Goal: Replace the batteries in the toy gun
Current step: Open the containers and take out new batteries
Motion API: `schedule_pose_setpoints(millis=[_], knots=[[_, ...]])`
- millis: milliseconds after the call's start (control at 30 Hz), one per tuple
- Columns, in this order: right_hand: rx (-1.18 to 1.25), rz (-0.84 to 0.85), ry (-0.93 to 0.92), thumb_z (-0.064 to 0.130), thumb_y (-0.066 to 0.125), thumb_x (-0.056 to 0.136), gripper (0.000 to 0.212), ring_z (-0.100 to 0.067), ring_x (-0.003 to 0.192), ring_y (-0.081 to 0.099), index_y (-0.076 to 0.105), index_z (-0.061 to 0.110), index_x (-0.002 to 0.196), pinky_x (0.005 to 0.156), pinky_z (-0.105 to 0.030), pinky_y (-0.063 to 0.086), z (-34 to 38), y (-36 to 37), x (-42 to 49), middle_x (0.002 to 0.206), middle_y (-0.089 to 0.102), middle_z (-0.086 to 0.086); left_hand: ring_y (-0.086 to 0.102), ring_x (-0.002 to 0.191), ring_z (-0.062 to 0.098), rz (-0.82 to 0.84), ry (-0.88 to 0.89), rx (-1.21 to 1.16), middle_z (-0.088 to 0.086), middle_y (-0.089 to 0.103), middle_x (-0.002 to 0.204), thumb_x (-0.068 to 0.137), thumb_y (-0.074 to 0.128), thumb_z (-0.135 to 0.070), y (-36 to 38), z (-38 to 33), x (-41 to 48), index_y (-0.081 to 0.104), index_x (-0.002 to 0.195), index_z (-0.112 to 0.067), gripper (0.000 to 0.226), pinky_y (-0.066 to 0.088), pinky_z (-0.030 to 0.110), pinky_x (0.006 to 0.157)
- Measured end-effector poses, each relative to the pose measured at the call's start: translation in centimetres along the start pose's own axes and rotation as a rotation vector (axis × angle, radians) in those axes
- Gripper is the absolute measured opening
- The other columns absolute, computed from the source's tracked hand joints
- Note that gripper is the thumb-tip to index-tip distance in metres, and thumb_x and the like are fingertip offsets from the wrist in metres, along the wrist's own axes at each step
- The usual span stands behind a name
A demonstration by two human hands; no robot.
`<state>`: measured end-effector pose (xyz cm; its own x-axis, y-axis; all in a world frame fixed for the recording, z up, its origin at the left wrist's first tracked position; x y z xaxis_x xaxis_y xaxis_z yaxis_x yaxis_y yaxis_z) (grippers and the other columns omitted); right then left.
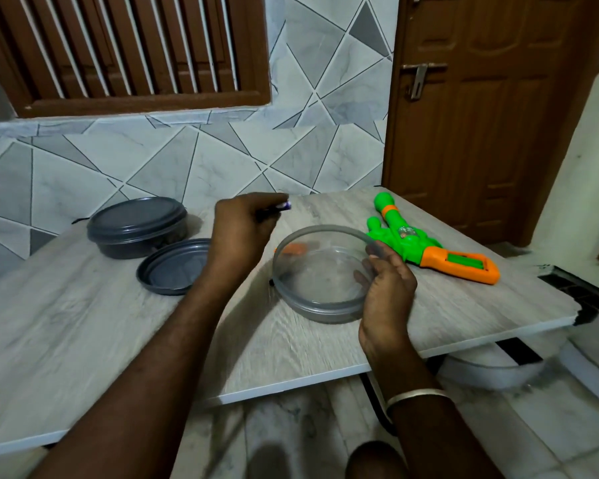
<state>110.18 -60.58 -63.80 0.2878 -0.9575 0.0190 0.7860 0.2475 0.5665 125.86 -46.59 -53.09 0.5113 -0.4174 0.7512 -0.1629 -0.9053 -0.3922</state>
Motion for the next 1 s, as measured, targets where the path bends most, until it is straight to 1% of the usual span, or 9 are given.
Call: schedule_pose_setpoints(millis=[100,200,300,400,600,733,800,900,1000], knots=[[-0.029,-0.005,0.000,0.004,0.049,0.096,0.037,-0.014,0.115,0.061,0.060,0.011,0.131,0.095,-0.033,0.053,0.0,0.1,-0.1,0.128,0.064,-0.002,0.068,0.095,-0.001,0.199,0.116,-0.017,0.003,0.077,0.104,0.083,0.074,0.003,2.1,-2.4,-0.3,0.078,0.110,-0.009,0.029,0.051,0.010,0.088],[-0.047,-0.008,0.002,0.003,0.048,0.097,0.037,-0.015,0.118,0.059,0.059,0.012,0.132,0.100,-0.036,0.051,0.2,0.2,-0.3,0.130,0.063,-0.002,0.072,0.096,0.012,0.420,0.134,0.111,0.005,0.078,0.107,0.084,0.076,-0.003,4.8,-3.0,-0.9,0.078,0.112,-0.014,0.031,0.054,0.025,0.092],[-0.074,-0.008,0.000,0.004,0.047,0.098,0.038,-0.016,0.121,0.057,0.058,0.012,0.133,0.102,-0.038,0.049,0.3,0.2,-0.4,0.132,0.062,-0.003,0.071,0.103,0.018,0.590,0.129,0.277,0.004,0.077,0.111,0.084,0.074,-0.005,6.8,-3.0,-1.7,0.078,0.113,-0.017,0.032,0.051,0.028,0.094],[-0.112,0.000,-0.008,0.004,0.048,0.097,0.038,-0.017,0.122,0.057,0.059,0.012,0.132,0.103,-0.039,0.049,0.2,0.3,-0.5,0.133,0.061,-0.003,0.067,0.108,0.016,0.685,0.070,0.339,0.001,0.074,0.118,0.088,0.072,-0.007,7.8,-2.7,-2.5,0.077,0.115,-0.019,0.030,0.050,0.027,0.099],[-0.127,0.012,-0.005,0.005,0.049,0.097,0.038,-0.014,0.121,0.057,0.059,0.013,0.132,0.103,-0.036,0.049,0.2,0.3,-0.4,0.133,0.061,-0.002,0.067,0.109,0.015,0.697,0.014,0.325,0.001,0.073,0.119,0.088,0.073,-0.010,8.0,-2.4,-2.7,0.075,0.118,-0.021,0.032,0.050,0.026,0.099],[-0.112,0.017,-0.002,0.005,0.051,0.096,0.038,-0.014,0.118,0.060,0.061,0.014,0.131,0.102,-0.039,0.050,0.0,0.3,-0.3,0.129,0.063,-0.001,0.069,0.104,0.010,0.691,-0.002,0.254,0.001,0.075,0.115,0.080,0.083,-0.028,7.3,-2.3,-2.9,0.073,0.120,-0.018,0.042,0.051,0.021,0.093],[-0.127,0.009,-0.006,0.008,0.052,0.096,0.037,-0.015,0.117,0.061,0.061,0.017,0.130,0.101,-0.040,0.050,-0.2,0.3,-0.3,0.128,0.064,0.001,0.069,0.103,0.009,0.611,-0.017,0.188,0.001,0.076,0.113,0.080,0.082,-0.036,6.3,-2.3,-2.7,0.075,0.116,-0.017,0.042,0.049,0.018,0.091],[-0.141,-0.007,-0.011,0.009,0.052,0.096,0.036,-0.013,0.115,0.061,0.061,0.017,0.131,0.100,-0.038,0.051,-0.1,0.2,-0.3,0.128,0.064,0.002,0.071,0.092,0.006,0.439,-0.020,0.081,-0.001,0.078,0.101,0.085,0.079,-0.031,4.5,-1.9,-1.9,0.080,0.104,-0.016,0.024,0.053,0.021,0.089],[-0.138,-0.013,-0.016,0.007,0.051,0.096,0.037,-0.013,0.115,0.060,0.061,0.015,0.131,0.101,-0.037,0.051,0.0,0.2,-0.3,0.129,0.063,0.000,0.071,0.082,0.012,0.231,-0.045,0.183,0.002,0.079,0.089,0.088,0.075,-0.020,2.1,0.3,-0.8,0.080,0.093,-0.013,0.010,0.052,0.025,0.080]])
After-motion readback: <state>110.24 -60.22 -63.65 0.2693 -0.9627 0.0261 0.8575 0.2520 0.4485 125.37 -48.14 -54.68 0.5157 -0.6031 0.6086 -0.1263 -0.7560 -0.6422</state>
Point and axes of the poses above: each hand's wrist, its own x-axis towards the middle knuckle, its own y-axis out of the palm, z = x × y, the point moved 6 cm from there along x, towards the middle knuckle
